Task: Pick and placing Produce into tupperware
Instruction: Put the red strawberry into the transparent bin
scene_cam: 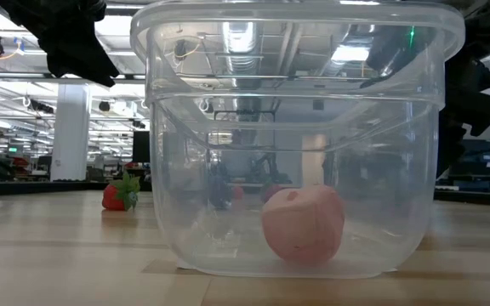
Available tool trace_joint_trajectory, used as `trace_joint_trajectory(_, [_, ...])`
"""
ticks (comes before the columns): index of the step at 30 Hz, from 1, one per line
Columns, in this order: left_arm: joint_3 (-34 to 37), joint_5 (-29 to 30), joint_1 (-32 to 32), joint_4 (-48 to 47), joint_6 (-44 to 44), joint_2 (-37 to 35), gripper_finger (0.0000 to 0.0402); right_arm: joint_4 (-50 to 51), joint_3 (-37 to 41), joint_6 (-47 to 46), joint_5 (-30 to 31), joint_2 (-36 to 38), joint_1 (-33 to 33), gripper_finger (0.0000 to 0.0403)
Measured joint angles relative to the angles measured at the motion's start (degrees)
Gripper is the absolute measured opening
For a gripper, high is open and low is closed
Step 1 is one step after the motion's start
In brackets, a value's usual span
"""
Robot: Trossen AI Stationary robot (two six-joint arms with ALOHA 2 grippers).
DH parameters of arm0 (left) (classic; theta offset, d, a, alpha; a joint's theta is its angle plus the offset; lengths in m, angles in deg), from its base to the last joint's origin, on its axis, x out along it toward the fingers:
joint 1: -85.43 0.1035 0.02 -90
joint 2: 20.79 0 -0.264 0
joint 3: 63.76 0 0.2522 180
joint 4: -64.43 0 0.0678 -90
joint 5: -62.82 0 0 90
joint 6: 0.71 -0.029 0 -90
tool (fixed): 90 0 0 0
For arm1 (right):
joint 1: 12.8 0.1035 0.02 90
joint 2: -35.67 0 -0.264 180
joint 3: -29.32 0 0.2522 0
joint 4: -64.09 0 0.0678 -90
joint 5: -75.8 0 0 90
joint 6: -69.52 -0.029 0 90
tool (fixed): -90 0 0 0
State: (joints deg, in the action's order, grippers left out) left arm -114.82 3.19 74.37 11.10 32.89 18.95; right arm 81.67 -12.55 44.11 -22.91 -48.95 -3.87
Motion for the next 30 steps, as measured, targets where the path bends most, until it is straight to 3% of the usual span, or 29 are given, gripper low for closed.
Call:
trace_joint_trajectory(11, [0.0,0.0,0.0,0.0,0.0,0.0,0.0177,4.0,0.3,-0.2,0.5,3.9,-0.3,0.0178])
trace_joint_trajectory(30, [0.0,0.0,0.0,0.0,0.0,0.0,0.0177,4.3,0.2,-1.2,1.1,4.1,-0.3,0.0173])
